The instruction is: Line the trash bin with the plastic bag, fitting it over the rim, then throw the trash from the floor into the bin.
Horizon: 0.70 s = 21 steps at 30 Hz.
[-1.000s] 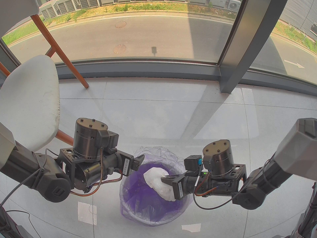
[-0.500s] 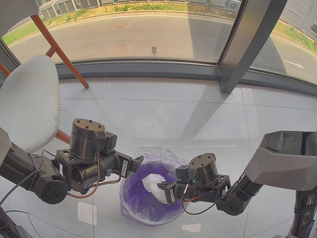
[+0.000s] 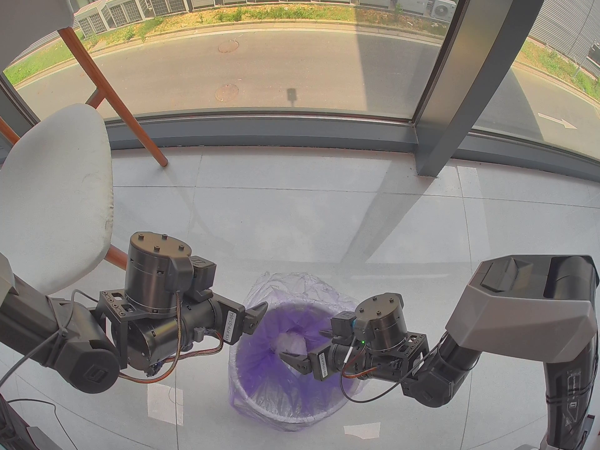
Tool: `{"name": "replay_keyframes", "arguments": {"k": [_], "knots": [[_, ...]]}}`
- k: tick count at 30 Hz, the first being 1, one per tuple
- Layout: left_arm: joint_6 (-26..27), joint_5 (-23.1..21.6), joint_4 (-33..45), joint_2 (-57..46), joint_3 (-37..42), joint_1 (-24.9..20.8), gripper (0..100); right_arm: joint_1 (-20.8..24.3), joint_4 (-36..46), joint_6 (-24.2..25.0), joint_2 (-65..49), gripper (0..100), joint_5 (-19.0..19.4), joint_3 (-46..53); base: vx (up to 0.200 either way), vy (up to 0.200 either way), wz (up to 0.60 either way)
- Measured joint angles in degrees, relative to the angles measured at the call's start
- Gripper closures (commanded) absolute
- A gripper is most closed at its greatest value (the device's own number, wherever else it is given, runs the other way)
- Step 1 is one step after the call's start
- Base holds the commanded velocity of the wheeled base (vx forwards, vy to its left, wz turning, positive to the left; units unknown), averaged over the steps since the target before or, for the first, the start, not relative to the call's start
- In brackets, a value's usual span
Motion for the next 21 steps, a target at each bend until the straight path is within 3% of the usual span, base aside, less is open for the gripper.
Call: {"name": "replay_keyframes", "arguments": {"k": [14,18,21], "knots": [[-0.2,0.0,0.1,-3.5,2.3,0.0,0,-2.8,-0.3,0.5,-13.4,0,-0.3,5.8,0.000,0.000,0.00],[-0.3,0.0,0.4,-6.4,4.1,0.0,0,-5.6,-0.4,0.5,-21.0,0,-0.3,10.3,0.000,0.000,0.00],[-0.3,-0.1,0.6,-10.1,6.6,0.2,0,-10.3,-0.4,0.5,-27.3,0,-0.2,14.7,0.000,0.000,0.00]]}}
